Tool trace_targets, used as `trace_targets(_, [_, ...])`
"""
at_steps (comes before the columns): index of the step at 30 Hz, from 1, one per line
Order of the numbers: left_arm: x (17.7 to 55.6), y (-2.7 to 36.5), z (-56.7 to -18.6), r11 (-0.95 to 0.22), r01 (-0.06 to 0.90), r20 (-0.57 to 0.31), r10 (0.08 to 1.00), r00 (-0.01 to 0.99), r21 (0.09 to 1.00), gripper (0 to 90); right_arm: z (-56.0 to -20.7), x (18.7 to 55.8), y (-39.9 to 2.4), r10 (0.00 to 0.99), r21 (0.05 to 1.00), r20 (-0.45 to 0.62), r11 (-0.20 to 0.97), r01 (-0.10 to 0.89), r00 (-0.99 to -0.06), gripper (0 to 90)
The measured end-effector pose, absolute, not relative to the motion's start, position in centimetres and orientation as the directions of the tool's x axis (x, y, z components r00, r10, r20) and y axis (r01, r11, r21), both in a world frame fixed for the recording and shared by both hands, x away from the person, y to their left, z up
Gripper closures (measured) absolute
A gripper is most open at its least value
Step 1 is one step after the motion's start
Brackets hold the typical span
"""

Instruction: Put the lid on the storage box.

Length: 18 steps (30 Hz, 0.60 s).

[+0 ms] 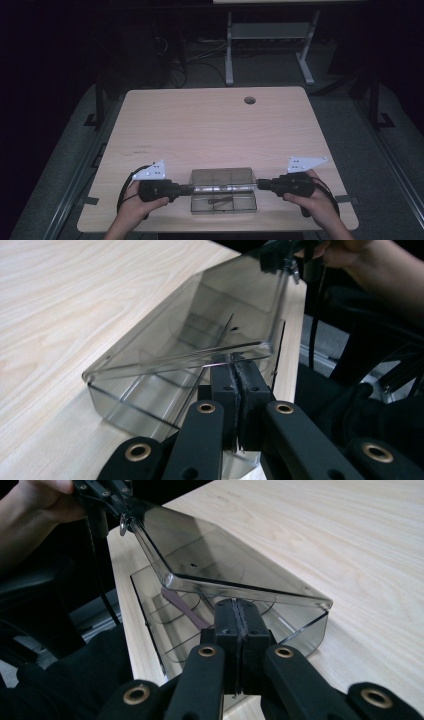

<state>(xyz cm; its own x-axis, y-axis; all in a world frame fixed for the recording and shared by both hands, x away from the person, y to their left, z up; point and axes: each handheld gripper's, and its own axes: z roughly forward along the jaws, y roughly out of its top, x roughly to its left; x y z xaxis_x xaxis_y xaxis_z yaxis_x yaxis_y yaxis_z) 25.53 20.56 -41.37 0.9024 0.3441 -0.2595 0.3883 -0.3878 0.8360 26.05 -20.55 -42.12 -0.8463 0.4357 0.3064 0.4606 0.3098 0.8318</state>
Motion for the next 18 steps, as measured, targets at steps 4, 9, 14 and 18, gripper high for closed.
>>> trace_targets(4, [25.6, 20.6, -41.8, -0.414, 0.395, -0.254, 0.355, 0.899, 0.820, 87.5, -42.5, 25.9, -20.3, 0.424, 0.825, 0.295, 0.339, 0.452, -0.856, 88.8])
trace_targets(9, [25.7, 20.6, -42.4, -0.442, 0.399, -0.252, 0.356, 0.900, 0.803, 87.5, -43.0, 25.9, -20.1, 0.417, 0.815, 0.288, 0.366, 0.449, -0.862, 88.9])
trace_targets(14, [25.8, 20.6, -42.8, -0.466, 0.404, -0.250, 0.357, 0.900, 0.788, 87.2, -43.5, 25.9, -20.0, 0.407, 0.806, 0.287, 0.387, 0.449, -0.867, 88.9])
trace_targets(18, [25.8, 20.5, -43.2, -0.482, 0.403, -0.242, 0.361, 0.901, 0.778, 87.2, -43.9, 25.9, -19.9, 0.403, 0.794, 0.291, 0.404, 0.454, -0.868, 88.9])
